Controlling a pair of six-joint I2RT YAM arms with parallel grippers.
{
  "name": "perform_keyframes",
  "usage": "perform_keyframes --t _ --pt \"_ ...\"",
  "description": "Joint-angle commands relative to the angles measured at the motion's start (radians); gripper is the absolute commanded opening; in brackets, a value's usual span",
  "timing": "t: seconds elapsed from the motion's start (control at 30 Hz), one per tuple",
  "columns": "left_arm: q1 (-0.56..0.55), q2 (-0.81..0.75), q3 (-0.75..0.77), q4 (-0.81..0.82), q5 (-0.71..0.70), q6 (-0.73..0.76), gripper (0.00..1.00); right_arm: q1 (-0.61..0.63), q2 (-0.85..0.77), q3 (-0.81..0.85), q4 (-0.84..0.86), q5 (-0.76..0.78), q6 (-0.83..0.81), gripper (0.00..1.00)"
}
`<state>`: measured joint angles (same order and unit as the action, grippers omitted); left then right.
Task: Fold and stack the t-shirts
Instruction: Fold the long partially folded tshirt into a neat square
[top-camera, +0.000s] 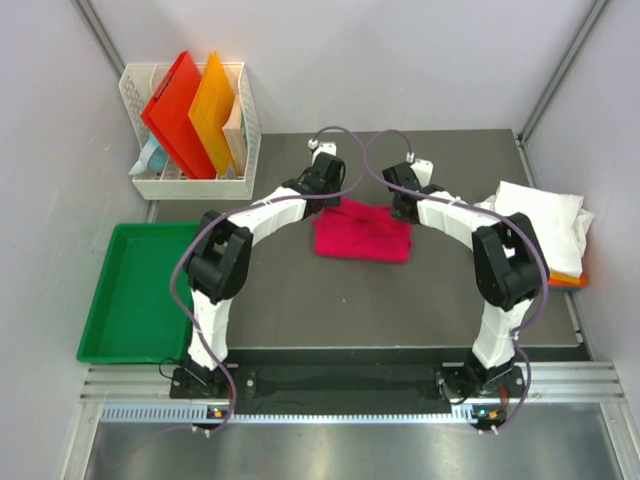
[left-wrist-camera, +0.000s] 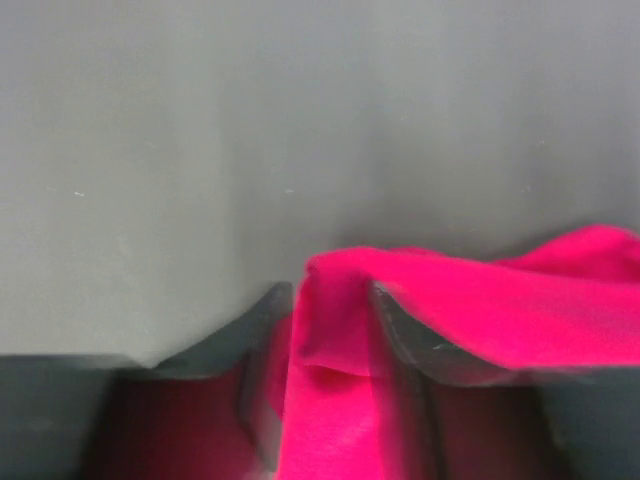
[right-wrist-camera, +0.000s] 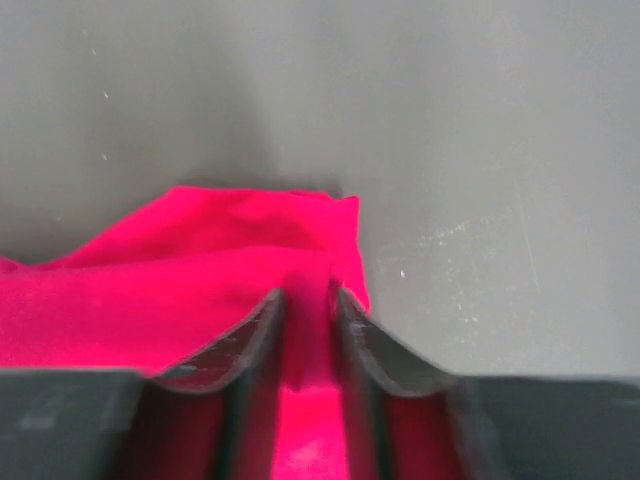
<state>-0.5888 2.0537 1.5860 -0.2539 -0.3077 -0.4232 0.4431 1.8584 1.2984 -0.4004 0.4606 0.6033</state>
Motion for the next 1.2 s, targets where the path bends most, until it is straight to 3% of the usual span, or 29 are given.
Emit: perform_keyframes --t 0.0,0.1,0.23,0.27,0.3,0.33,0.37,0.57,0.67,0.9,1.17 --pt "0.01 -0.064 0.016 0.065 -0.037 0.014 0.75 -0.015 -0.056 0.073 0.071 -0.023 -0.066 0.43" --pt "0.009 -0.118 0.003 0.067 -0.059 0.006 0.99 -0.001 -0.117 0.09 0.042 -0.028 -0.082 0.56" --pt "0.001 -0.205 -0.089 0.094 0.016 -0.015 0.98 0.049 -0.229 0.027 0.047 -0.074 -0.089 0.54" --pt "-0.003 -0.236 -0.147 0.119 0.041 -0.041 0.95 0.061 -0.244 0.004 0.055 -0.095 -0.085 0.48" --pt "-0.012 -0.248 -0.176 0.136 0.068 -0.054 0.9 0.08 -0.252 -0.037 0.061 -0.143 -0.064 0.24" --pt "-0.017 -0.256 -0.204 0.151 0.129 -0.066 0.75 0.091 -0.261 -0.059 0.077 -0.166 -0.057 0.09" --pt "-0.025 -0.26 -0.248 0.16 0.142 -0.09 0.65 0.101 -0.266 -0.079 0.086 -0.183 -0.048 0.0" --pt "-0.074 -0.202 -0.322 0.153 0.246 -0.164 0.11 0.146 -0.156 -0.117 0.084 -0.217 -0.017 0.0" --pt "-0.08 -0.175 -0.351 0.166 0.286 -0.19 0.05 0.144 -0.096 -0.093 0.1 -0.203 -0.019 0.0" --pt "-0.105 -0.158 -0.412 0.139 0.279 -0.193 0.02 0.114 0.042 0.016 0.049 -0.191 0.006 0.0" --pt "-0.123 -0.181 -0.543 0.173 0.274 -0.21 0.01 0.134 0.027 -0.209 0.078 -0.212 0.084 0.0"
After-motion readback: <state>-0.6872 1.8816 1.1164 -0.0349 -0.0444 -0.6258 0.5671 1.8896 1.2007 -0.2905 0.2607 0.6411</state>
